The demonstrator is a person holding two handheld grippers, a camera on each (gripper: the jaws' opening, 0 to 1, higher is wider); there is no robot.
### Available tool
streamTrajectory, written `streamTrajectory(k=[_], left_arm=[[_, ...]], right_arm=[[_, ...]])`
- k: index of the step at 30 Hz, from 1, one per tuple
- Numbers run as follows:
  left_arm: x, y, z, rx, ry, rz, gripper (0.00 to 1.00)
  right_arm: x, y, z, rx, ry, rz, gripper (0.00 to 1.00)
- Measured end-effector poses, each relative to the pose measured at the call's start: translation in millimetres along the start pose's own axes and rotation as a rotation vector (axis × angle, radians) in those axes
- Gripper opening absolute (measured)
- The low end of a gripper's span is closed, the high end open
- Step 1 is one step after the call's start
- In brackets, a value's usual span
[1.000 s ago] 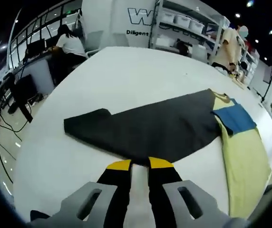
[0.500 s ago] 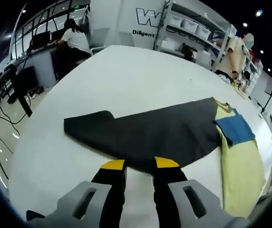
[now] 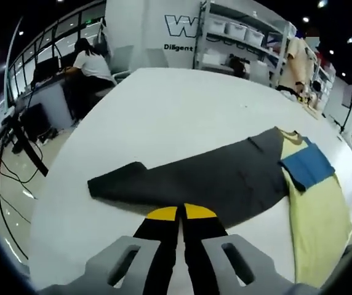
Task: Fold the garment on the visible template until the final outline fits inside the template.
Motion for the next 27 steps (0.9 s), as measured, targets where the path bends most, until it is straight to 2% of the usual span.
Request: streamTrajectory(k=[4, 14, 21, 27], left_arm=[[-2, -1.7, -10.3, -0.012, -0.013, 0.004, 0.01], [-8, -30.1, -59.1, -0.103, -0.100, 0.059, 0.01], [-14, -73.9, -93.7, -0.183, -0.161, 0.149, 0.01], [-20, -107.4, -111.3, -0.221, -0.186, 0.200, 0.01]], right_arm=[[0, -1, 0.6, -0.003, 0.002, 0.001, 0.99], [3, -3, 0.2, 0.006, 0.011, 0.005, 0.99], [5, -5, 2.2, 0.007, 0.020, 0.009, 0.99], [8, -8, 2.4, 0.011, 0.023, 0.016, 0.99]])
Point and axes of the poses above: the point that each gripper's makers call its tool centre point, and the gripper's own axes: x roughly backward along the fingers, y roughly to its left, z roughly out of its underside, the point moved 7 cm from there along x, roughly backward along the fingers, and after that the axes turned 12 degrees about -y, right-handed, at the moved point
